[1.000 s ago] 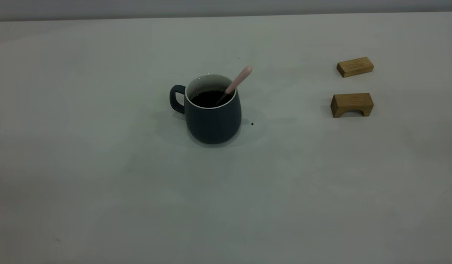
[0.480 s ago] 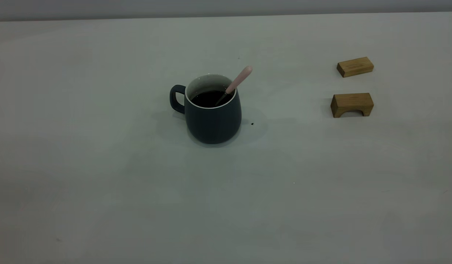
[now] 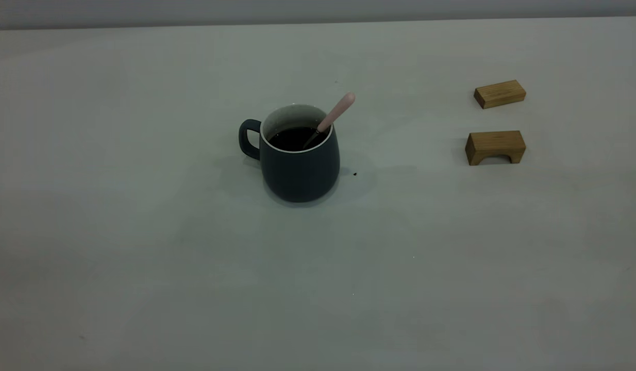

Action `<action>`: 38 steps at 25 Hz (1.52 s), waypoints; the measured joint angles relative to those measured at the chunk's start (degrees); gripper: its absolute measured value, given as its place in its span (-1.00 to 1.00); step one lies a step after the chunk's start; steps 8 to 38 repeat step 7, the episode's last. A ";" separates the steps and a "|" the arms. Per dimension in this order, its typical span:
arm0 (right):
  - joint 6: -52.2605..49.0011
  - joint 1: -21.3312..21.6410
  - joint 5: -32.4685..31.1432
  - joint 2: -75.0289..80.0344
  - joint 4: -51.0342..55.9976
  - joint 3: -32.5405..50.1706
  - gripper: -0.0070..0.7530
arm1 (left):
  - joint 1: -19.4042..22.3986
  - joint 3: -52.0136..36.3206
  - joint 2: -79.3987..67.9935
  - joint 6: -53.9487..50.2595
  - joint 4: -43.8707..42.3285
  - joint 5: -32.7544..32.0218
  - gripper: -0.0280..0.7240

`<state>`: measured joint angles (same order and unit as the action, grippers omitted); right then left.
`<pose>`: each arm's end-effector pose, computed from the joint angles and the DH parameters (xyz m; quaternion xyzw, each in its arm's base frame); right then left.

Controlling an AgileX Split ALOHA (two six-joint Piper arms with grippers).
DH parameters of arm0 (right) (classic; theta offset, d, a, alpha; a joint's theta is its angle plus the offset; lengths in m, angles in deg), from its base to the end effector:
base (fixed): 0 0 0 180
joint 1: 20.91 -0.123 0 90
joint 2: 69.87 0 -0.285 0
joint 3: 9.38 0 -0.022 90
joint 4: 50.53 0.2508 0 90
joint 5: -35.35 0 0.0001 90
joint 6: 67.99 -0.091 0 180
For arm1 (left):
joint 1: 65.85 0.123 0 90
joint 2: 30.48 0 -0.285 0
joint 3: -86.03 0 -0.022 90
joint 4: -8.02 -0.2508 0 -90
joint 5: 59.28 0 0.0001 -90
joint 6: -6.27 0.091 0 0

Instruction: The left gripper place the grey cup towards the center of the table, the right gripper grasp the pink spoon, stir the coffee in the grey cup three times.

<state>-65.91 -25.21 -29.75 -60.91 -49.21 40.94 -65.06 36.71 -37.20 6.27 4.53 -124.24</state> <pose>-0.0023 0.0017 0.2630 -0.0498 0.8830 0.0205 0.4662 -0.0095 0.0049 0.2679 -0.0084 0.8699 0.0338 0.4920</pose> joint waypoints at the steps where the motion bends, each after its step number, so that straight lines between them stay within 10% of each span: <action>1: 0.00 0.00 0.00 0.00 0.00 0.00 -0.42 | 0.00 0.00 0.00 0.00 0.00 0.00 -0.04; 38: 0.00 0.00 0.00 0.00 0.00 0.00 -0.41 | 0.00 0.00 0.00 0.00 0.00 0.00 -0.04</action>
